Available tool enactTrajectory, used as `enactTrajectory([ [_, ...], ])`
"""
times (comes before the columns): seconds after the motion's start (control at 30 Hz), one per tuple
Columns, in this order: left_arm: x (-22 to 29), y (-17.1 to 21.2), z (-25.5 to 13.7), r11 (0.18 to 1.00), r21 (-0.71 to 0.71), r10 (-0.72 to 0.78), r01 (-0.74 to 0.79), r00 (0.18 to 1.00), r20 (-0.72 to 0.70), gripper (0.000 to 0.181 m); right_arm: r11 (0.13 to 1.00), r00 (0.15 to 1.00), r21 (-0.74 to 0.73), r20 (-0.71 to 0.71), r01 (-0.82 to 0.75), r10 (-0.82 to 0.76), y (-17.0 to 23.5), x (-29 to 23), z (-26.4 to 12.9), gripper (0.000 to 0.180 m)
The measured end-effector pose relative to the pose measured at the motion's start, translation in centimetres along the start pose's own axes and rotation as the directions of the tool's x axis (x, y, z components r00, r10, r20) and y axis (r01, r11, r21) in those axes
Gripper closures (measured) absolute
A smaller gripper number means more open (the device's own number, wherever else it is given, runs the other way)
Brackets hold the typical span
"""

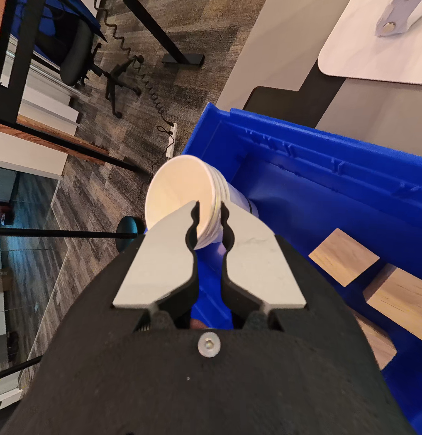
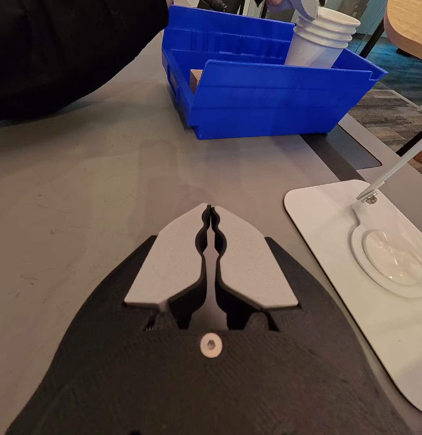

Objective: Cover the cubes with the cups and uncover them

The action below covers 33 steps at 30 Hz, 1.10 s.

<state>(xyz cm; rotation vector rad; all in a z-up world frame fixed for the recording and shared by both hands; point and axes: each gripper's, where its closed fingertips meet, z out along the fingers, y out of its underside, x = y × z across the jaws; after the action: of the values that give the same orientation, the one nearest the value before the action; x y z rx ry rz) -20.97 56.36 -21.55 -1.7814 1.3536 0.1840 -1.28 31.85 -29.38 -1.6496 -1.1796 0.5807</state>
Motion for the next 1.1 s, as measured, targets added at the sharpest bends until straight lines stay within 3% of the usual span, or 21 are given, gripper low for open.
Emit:
enactTrajectory([
  [0.03, 0.0, -0.1, -0.2, 1.000, 0.002, -0.001, 0.001, 1.000, 0.000, 0.163, 1.000, 1.000, 0.000, 0.000, 0.000, 0.000, 0.0, 0.0, 0.0, 0.180],
  [0.17, 0.4, -0.8, -2.8, 1.000, -0.004, -0.009, 0.009, 1.000, -0.003, 0.160, 1.000, 1.000, 0.001, 0.002, -0.004, 0.004, 0.0, 0.0, 0.0, 0.180],
  [0.33, 3.2, 0.9, -5.8, 0.980, -0.116, -0.172, 0.163, 0.983, -0.065, 0.153, 1.000, 1.000, 0.002, 0.003, -0.006, 0.006, 0.0, 0.0, 0.0, 0.180],
  [0.43, 4.9, 4.9, -5.9, 0.911, -0.315, -0.292, 0.266, 0.956, -0.039, 0.145, 1.000, 1.000, 0.000, 0.003, -0.003, 0.003, 0.0, 0.0, 0.0, 0.180],
  [0.53, 6.7, 6.2, -4.9, 0.829, -0.369, -0.474, 0.421, 0.878, -0.064, 0.144, 1.000, 1.000, -0.003, 0.002, 0.000, 0.000, 0.0, 0.0, 0.0, 0.180],
  [0.63, 7.8, 7.5, -3.5, 0.757, -0.443, -0.555, 0.480, 0.830, -0.049, 0.142, 1.000, 1.000, -0.004, 0.002, 0.002, -0.002, 0.0, 0.0, 0.0, 0.180],
  [0.93, 9.9, 10.7, -1.1, 0.633, -0.607, -0.603, 0.481, 0.798, 0.004, 0.130, 1.000, 1.000, -0.005, 0.005, 0.002, -0.002, 0.0, -0.1, 0.0, 0.180],
  [1.1, 9.7, 10.8, -0.7, 0.644, -0.594, -0.602, 0.481, 0.798, -0.006, 0.135, 1.000, 1.000, -0.006, 0.005, 0.003, -0.003, 0.1, -0.1, 0.1, 0.180],
])
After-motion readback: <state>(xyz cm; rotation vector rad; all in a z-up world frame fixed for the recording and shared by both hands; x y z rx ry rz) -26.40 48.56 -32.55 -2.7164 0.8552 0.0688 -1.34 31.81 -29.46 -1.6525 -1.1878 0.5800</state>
